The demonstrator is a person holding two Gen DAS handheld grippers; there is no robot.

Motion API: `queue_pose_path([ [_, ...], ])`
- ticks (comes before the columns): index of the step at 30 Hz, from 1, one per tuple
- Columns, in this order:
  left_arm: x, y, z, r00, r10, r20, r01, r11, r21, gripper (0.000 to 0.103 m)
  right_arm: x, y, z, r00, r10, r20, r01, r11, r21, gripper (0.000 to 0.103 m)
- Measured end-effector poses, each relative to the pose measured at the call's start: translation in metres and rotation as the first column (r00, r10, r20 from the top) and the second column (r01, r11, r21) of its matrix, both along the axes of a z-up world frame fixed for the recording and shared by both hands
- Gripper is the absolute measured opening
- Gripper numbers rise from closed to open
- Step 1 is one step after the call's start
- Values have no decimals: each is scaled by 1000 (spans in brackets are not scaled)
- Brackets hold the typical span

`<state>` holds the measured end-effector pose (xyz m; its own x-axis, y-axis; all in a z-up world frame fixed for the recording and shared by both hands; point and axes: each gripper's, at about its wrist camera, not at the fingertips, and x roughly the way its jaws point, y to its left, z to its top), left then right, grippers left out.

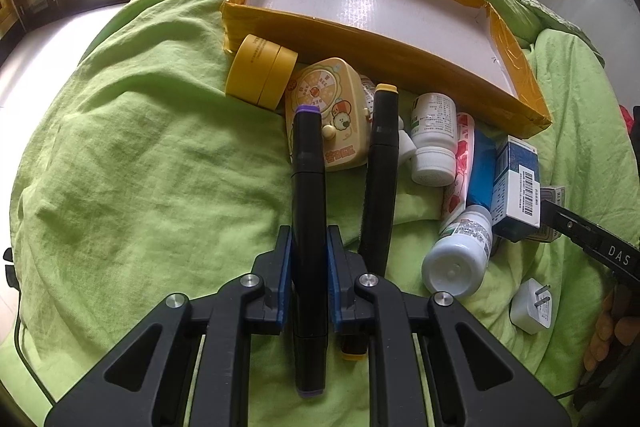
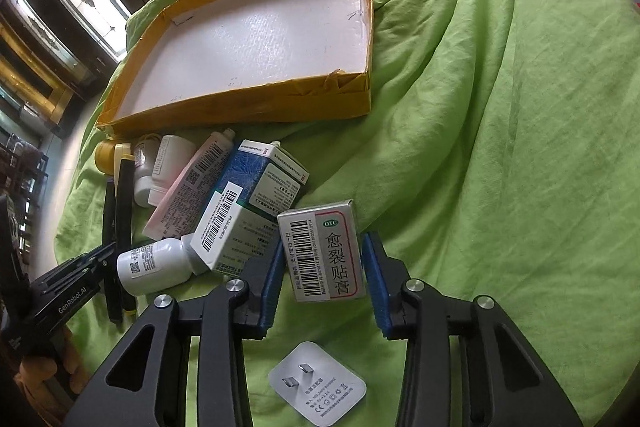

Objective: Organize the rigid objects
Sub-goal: 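Carry the marker with the left tool while the right tool carries the box into the tray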

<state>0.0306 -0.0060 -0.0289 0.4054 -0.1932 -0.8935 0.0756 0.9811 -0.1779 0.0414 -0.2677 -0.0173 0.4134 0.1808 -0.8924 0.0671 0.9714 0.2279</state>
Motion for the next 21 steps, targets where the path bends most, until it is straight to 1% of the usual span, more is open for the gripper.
queue_pose_path([
  [5,-5,10,9,999,30,32,-29,999,-36,13,-11,-6,9,999,-5,47,3,999,41,34],
  [11,-10,17,8,999,41,35,-40,998,-39,13,-21,-11,15,997,-6,72,0,997,72,34],
  [16,-7,11,8,999,40,34,-39,999,-25,13,-25,-10,23,994,2,106,-10,997,70,34],
  [21,-9,12,10,998,54,42,-53,998,-22,13,-25,-3,29,990,12,138,-19,999,48,34],
])
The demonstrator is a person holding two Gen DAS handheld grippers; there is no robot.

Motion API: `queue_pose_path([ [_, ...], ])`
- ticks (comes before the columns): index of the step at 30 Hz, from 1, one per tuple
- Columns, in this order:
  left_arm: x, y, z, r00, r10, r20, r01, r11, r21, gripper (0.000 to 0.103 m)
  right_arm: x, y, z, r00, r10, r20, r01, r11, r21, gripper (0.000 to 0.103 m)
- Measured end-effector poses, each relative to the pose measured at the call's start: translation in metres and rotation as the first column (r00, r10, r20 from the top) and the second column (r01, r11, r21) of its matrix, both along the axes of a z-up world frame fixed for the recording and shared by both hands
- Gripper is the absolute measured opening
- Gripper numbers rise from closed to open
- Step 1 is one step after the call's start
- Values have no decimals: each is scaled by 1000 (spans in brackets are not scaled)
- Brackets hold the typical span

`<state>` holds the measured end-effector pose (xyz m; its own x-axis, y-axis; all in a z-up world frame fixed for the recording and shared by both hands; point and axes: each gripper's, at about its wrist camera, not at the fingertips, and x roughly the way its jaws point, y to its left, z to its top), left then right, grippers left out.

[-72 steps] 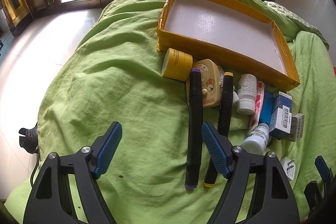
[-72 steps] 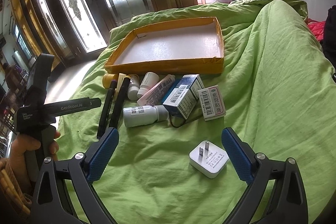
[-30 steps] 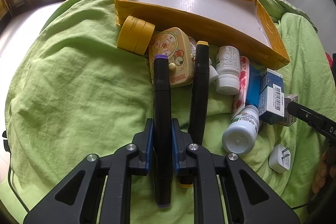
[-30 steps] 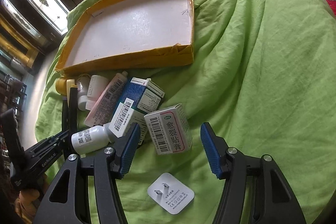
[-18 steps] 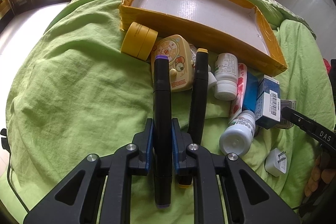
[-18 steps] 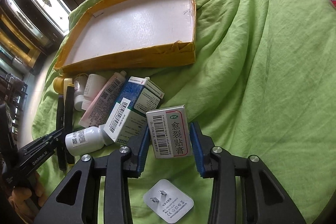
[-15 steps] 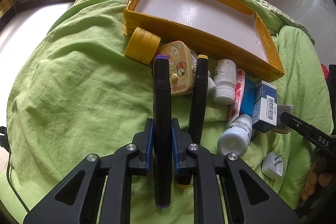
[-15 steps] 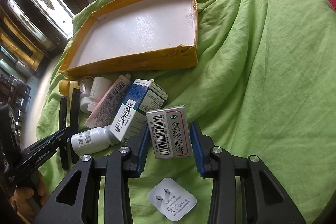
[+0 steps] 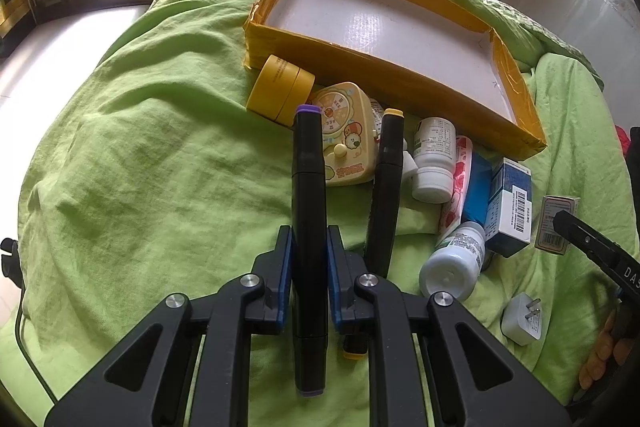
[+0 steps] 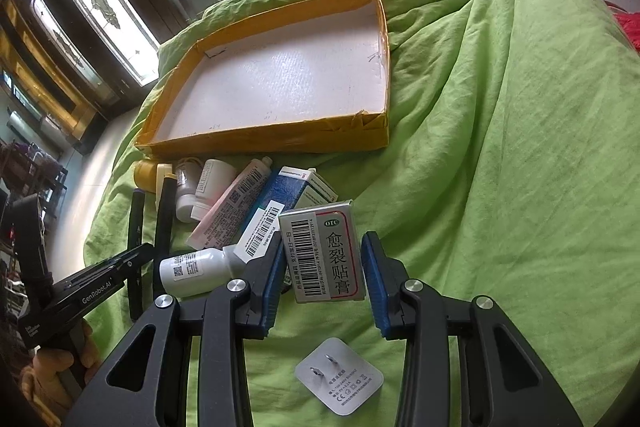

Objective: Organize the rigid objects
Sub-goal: 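Carry the marker with the left tool while the right tool carries the box into the tray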

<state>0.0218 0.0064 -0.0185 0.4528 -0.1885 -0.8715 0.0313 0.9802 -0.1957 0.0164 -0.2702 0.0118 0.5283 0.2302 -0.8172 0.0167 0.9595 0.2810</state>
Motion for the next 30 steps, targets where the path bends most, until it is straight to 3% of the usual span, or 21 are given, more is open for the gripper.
queue_pose_path([
  [6,-3,6,0,1000,29,2,-29,999,31,13,-3,5,4,1000,8,30,-7,1000,-23,34],
  [15,-8,14,2,998,54,16,-54,998,42,13,-7,5,10,998,24,54,-25,999,26,34],
  [30,-10,12,29,997,21,80,-20,1000,-15,13,-7,11,11,997,42,57,-45,998,51,34],
])
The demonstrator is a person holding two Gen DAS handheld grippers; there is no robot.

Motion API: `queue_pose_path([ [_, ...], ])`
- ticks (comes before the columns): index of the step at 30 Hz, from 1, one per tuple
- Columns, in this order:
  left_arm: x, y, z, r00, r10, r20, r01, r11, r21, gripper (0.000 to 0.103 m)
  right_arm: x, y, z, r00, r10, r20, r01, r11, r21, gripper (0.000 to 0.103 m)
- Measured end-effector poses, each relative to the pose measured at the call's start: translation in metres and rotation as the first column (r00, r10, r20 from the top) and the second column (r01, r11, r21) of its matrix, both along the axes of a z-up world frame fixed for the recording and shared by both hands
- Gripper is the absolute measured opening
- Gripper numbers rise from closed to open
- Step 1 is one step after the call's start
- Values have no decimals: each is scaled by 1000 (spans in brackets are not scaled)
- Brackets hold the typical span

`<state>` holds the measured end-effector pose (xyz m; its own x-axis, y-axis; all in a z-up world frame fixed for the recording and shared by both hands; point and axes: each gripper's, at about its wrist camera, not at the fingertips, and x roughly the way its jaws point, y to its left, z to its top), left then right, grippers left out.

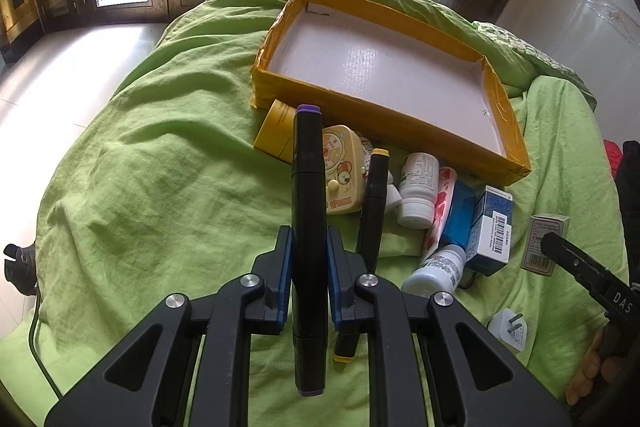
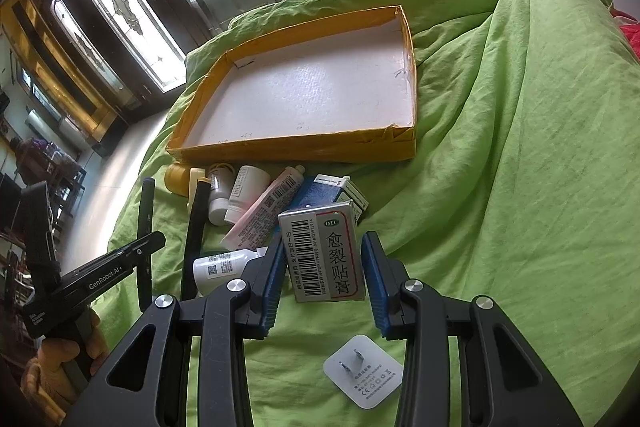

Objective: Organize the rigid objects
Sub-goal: 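Carry the marker with the left tool while the right tool carries the box into the tray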

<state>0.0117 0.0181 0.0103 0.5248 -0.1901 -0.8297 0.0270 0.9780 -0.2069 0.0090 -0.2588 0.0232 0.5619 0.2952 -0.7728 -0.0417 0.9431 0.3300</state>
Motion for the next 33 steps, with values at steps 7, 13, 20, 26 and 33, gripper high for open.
queue_pose_path([
  [7,6,-2,12,1000,-14,19,15,1000,-16,13,0,4,-1,1000,6,-3,-6,1000,-4,34],
  [13,17,-4,21,999,-24,35,25,999,-26,13,1,7,1,1000,13,3,-13,1000,-6,34],
  [20,34,0,30,998,-25,57,27,999,-30,13,2,7,2,1000,19,-10,-19,999,28,34],
  [26,52,2,33,998,-34,56,37,998,-50,13,10,8,13,999,37,-29,-33,992,125,34],
  [33,80,-3,40,996,-63,64,66,996,-53,13,36,28,29,998,55,-3,-54,987,149,34],
])
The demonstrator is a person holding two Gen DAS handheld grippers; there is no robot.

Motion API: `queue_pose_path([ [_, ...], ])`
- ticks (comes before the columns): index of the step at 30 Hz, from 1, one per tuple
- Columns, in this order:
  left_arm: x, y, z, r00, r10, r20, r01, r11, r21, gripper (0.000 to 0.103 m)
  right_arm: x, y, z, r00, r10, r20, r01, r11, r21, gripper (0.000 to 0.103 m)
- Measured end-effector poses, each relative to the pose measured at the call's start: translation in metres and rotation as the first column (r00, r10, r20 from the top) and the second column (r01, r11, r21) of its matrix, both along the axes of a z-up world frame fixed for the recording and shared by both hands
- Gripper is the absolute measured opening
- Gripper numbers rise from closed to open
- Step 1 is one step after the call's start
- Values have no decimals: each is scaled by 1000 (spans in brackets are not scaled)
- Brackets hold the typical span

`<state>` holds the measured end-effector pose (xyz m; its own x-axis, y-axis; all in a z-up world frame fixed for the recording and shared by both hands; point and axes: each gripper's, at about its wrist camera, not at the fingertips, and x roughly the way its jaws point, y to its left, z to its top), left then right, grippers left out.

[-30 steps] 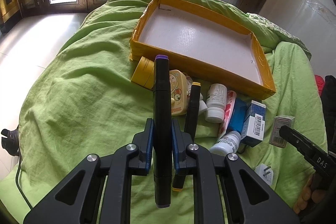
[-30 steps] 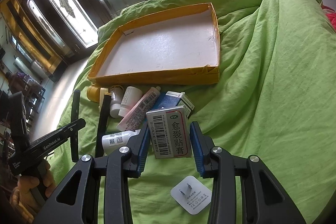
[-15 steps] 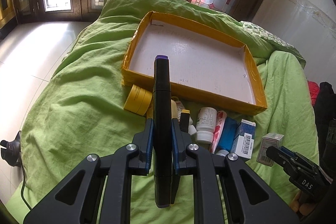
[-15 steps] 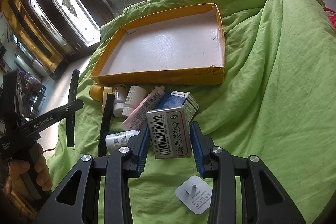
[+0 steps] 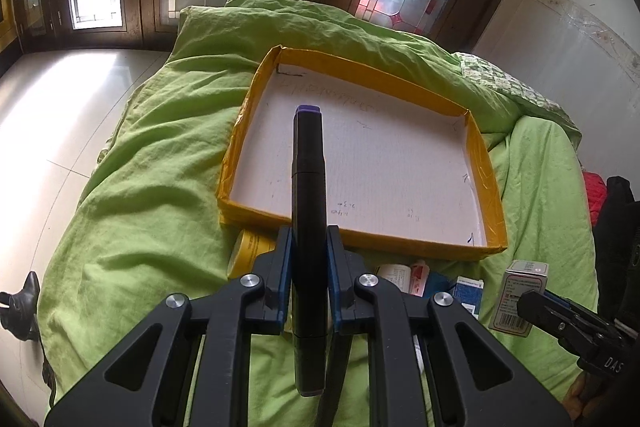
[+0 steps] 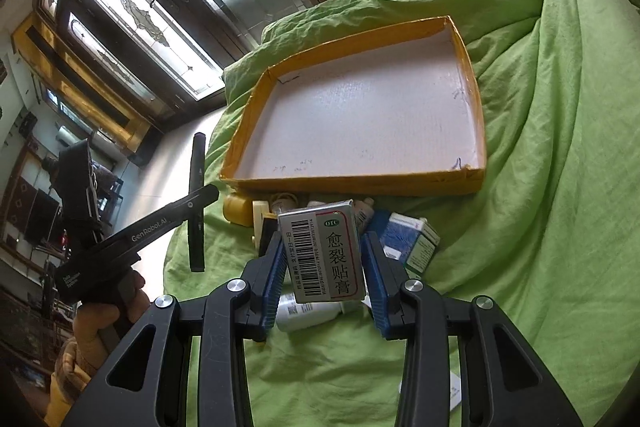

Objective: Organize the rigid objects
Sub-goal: 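Carry the marker with the left tool while the right tool carries the box into the tray, then release the marker with the left tool while the right tool releases the box in the tray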

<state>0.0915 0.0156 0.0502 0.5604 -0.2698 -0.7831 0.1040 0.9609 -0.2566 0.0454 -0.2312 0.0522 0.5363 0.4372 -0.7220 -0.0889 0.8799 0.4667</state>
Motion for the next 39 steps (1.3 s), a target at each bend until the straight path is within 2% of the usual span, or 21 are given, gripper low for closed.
queue_pose_path([
  [8,45,-3,4,1000,-23,-21,23,999,-23,13,48,22,5,1000,1,15,-1,1000,3,34],
  [15,77,-10,2,999,-44,-31,44,999,-9,13,78,34,3,999,-10,30,10,1000,-21,34],
  [22,107,-18,-15,996,-65,-56,67,997,33,13,95,39,-15,1000,-10,8,11,998,-64,34],
  [31,120,-14,-48,992,-75,-102,83,993,79,13,121,60,-33,1000,16,-4,-17,990,-138,34],
  [39,127,-15,-61,990,-93,-104,105,988,111,13,127,75,-50,999,45,-24,-49,983,-179,34],
])
